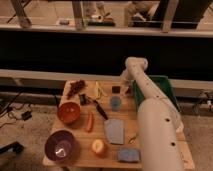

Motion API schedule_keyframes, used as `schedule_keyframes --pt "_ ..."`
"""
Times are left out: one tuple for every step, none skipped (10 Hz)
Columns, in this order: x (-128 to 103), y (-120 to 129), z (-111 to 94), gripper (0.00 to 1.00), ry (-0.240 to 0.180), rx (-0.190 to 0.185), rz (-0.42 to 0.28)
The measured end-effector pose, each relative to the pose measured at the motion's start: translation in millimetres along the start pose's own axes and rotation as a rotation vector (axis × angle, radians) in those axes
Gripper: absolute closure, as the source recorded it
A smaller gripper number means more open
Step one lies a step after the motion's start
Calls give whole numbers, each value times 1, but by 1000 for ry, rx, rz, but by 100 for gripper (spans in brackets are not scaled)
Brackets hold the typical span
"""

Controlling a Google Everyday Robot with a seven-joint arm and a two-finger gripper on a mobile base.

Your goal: Place eraser in plastic cup

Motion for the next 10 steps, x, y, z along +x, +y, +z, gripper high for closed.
schedule_keyframes --pt "0 2 3 20 -4 -22 4" --pt "-4 3 6 20 -9 -36 3" --pt "-5 6 8 20 -11 -55 5" --pt "-2 9 9 20 -14 -67 9" --pt "-3 10 10 23 -17 -75 9" --pt "-3 12 11 31 -20 -87 7" --pt "-5 14 13 40 -25 -96 3" --pt "-4 15 13 43 -27 -102 2" --pt "-3 16 13 52 -29 -106 1" --pt "-1 18 12 62 -31 -108 0"
